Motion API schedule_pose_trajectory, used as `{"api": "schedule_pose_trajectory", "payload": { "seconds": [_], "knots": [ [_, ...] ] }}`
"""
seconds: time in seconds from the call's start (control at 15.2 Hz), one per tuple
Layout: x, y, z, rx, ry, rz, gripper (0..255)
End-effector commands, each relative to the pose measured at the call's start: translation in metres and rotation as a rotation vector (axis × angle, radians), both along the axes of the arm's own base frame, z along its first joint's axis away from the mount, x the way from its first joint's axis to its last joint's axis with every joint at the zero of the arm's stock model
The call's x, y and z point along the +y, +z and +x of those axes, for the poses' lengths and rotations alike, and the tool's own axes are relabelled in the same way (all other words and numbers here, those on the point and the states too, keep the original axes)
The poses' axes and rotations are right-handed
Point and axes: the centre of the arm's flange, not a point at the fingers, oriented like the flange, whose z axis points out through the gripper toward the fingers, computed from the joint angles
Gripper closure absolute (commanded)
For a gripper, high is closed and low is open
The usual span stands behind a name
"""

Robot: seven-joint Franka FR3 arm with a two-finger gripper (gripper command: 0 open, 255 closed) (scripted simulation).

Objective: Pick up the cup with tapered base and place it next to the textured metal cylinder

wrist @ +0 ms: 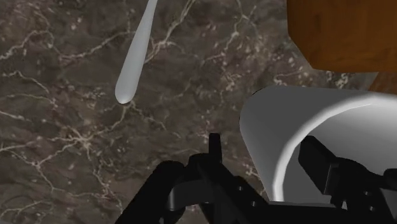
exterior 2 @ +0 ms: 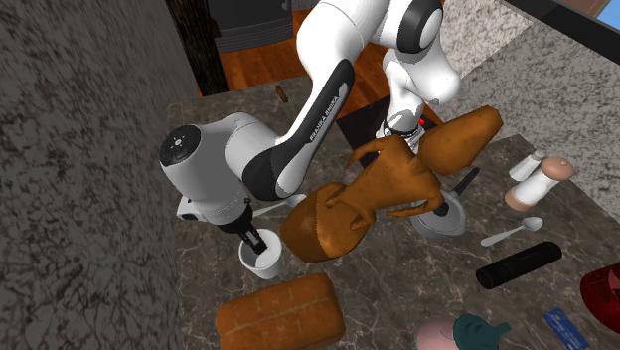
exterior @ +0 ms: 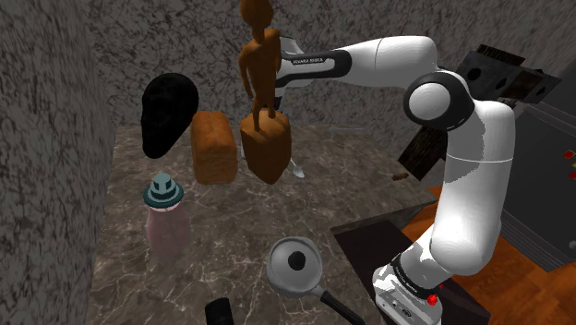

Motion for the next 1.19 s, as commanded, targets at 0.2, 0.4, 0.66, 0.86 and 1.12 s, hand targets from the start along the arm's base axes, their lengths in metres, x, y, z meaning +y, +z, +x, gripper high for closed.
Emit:
{"api": "schedule_pose_trajectory", "payload": {
  "seconds": [0.2, 0.4, 0.66, 0.86, 1.12],
  "knots": [
    [0.0, 0.0, 0.0, 0.0, 0.0, 0.0, 255],
    [0.0, 0.0, 0.0, 0.0, 0.0, 0.0, 255],
    [0.0, 0.011, 0.0, 0.0, 0.0, 0.0, 255],
    [0.0, 0.026, 0.0, 0.0, 0.0, 0.0, 255],
    [0.0, 0.047, 0.0, 0.0, 0.0, 0.0, 255]
  ]
}}
